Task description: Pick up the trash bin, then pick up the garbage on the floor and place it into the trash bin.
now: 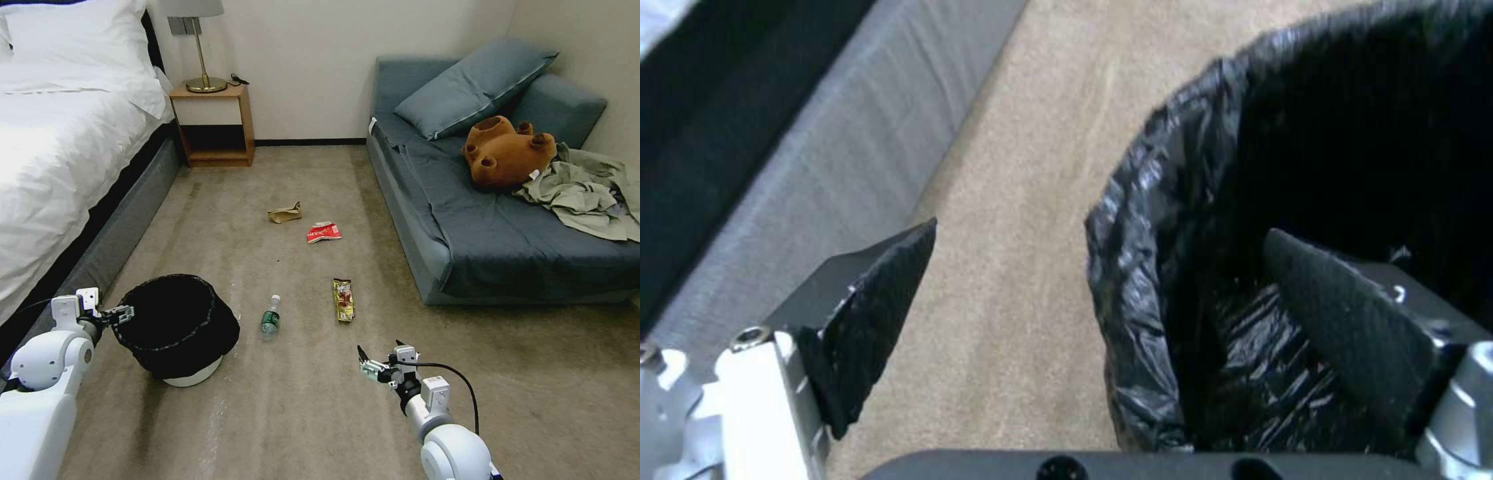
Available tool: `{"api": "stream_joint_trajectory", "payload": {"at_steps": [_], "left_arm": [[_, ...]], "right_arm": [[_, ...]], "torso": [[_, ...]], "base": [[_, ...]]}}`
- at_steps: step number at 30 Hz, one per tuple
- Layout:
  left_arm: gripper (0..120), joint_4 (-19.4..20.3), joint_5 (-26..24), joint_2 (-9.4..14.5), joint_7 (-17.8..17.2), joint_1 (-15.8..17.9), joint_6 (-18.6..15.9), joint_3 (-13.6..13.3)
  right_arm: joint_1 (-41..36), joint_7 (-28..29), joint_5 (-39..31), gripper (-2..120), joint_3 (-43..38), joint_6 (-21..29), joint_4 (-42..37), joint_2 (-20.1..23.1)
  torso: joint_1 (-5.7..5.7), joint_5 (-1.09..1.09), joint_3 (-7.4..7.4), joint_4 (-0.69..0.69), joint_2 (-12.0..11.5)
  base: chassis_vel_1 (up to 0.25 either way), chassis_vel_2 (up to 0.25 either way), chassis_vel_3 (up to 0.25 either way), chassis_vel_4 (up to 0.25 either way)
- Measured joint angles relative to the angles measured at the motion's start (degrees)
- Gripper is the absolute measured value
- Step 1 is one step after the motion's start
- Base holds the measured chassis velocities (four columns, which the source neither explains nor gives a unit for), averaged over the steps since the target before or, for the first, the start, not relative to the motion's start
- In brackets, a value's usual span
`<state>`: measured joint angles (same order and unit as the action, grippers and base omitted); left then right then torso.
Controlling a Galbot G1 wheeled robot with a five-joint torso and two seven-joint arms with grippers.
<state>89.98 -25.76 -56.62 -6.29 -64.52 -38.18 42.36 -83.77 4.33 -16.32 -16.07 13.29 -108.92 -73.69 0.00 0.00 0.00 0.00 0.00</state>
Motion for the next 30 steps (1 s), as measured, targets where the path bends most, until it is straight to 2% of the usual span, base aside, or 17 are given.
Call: {"api": "stream_joint_trajectory", "payload": {"at_steps": [19, 20, 22, 25, 29, 30], "left_arm": [[96, -6.38, 5.78, -3.39, 1.89, 3.02, 1.77, -2.35], [91, -6.81, 5.97, -3.57, 1.78, 3.39, 1.89, -2.56], [88, -6.99, 6.00, -3.67, 1.75, 3.57, 1.92, -2.68], [73, -7.11, 6.01, -3.70, 2.00, 3.72, 2.30, -2.93], [65, -7.08, 6.00, -3.64, 2.37, 3.62, 2.52, -2.89], [56, -6.98, 5.97, -3.56, 2.63, 3.47, 2.65, -2.70]], "right_arm": [[-0.34, 0.10, 0.10, 100, 1.23, -0.31, -0.45, -0.23], [-0.34, 0.11, 0.02, 100, 1.36, -0.31, -0.62, -0.25], [-0.36, 0.12, -0.07, 100, 1.42, -0.32, -0.68, -0.25], [-0.31, 0.16, -0.70, 100, 1.54, -0.31, -0.72, -0.21], [-0.14, 0.18, -1.12, 100, 1.56, -0.31, -0.69, -0.12], [-0.04, 0.19, -1.43, 100, 1.63, -0.29, -0.66, -0.05]], "torso": [[0.00, 0.00, 0.00, 0.00, 0.00], [0.00, 0.00, 0.00, 0.00, 0.00], [0.00, 0.00, 0.00, -0.01, 0.00], [0.00, 0.00, 0.00, 0.00, 0.00], [0.00, 0.00, 0.00, -0.01, 0.00], [0.00, -0.01, 0.00, 0.00, 0.00]], "base": [[0.000, 0.000, 0.000, 0.000], [0.000, 0.000, 0.000, 0.000], [0.000, 0.000, 0.000, 0.000], [0.000, 0.000, 0.000, 0.000], [0.000, 0.000, 0.000, 0.000], [0.000, 0.000, 0.000, 0.000]]}}
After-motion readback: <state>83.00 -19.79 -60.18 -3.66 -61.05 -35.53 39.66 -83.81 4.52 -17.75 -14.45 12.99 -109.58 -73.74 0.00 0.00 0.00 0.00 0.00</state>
